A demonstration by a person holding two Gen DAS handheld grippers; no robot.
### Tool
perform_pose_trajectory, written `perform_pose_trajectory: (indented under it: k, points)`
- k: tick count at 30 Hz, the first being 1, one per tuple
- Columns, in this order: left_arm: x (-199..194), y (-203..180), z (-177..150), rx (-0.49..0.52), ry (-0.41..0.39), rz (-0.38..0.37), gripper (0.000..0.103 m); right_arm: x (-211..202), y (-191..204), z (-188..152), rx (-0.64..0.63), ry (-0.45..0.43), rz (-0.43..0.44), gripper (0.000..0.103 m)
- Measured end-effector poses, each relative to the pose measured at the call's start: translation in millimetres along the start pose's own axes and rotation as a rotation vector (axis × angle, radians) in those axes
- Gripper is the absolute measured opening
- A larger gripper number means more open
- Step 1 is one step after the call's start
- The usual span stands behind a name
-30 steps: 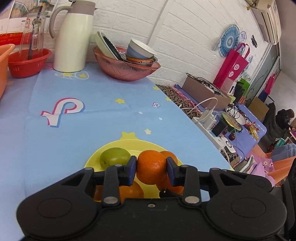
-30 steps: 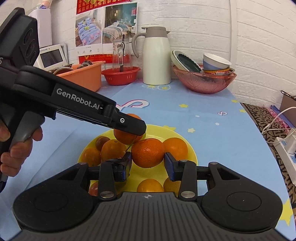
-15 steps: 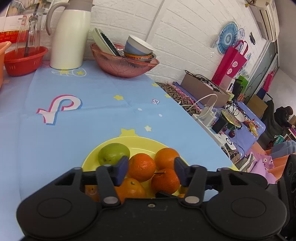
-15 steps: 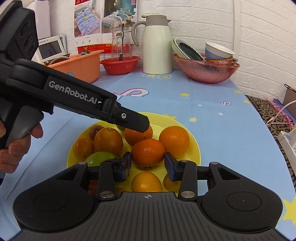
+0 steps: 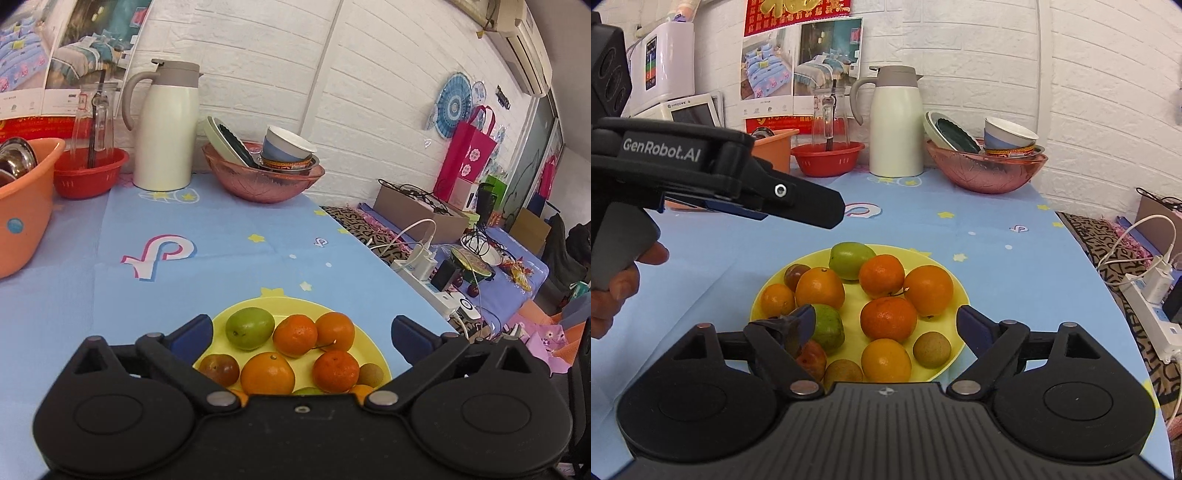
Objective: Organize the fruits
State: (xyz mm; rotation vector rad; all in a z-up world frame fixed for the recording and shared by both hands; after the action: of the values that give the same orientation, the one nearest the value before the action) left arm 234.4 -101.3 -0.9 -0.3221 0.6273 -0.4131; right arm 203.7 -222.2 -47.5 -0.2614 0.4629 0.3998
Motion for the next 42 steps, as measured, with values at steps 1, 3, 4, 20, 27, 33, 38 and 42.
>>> perform_pose_trajectory:
  k: [1, 3, 4, 20, 27, 33, 38, 42]
  points:
    - [-4.3, 0.5, -1.2, -0.009, -0.002, 0.007, 0.103, -3.0, 1.3, -0.5, -0.001, 0.0, -0.001, 0.103]
    - [-12.6, 0.9, -2.9, -0.018, -0.014, 0.022, 0.103, -9.6, 2.7, -0.5, -0.002, -0.006, 0.0, 0.103]
    - [-18.1, 1.8, -3.7, -0.024, -0.019, 0.034, 0.103, -13.5, 2.6, -0.1, 0.0, -0.01, -0.001, 0.103]
    - [-78.0, -2.9, -49.2, -0.003, -0.038, 0.147, 0.103, -81.6, -8.6, -7.3, 0.063, -0.037, -0.092, 0.103]
    - [-77.5, 0.4, -80.5, -0.001, -0.01, 0.175, 0.103, -87.1, -5.0, -28.2, 0.073, -0.001, -0.114, 0.103]
    - [-75.0, 6.9, -95.4, -0.014, 0.016, 0.195, 0.103, -82.8, -0.1, -48.2, 0.099, 0.04, -0.118, 0.103]
    - [-77.5, 7.5, -97.5, -0.006, 0.011, 0.211, 0.103, -82.5, 3.3, -51.3, 0.107, 0.045, -0.113, 0.103]
    - [-79.4, 9.0, -95.9, -0.01, 0.0, 0.223, 0.103, -82.8, 3.1, -49.2, 0.115, 0.036, -0.118, 0.103]
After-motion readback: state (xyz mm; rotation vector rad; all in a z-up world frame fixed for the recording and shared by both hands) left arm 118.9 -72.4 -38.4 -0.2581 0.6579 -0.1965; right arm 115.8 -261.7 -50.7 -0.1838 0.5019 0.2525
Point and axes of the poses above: each gripper's, at about its wrist camera, not at the fingertips, and x roughly the way its jaws point, y to its left, z to its top, the point moved 7 cm from there along x, roughly the way its jaws point, and after that the axes turned 11 degrees about -x, right-handed, at the moved point
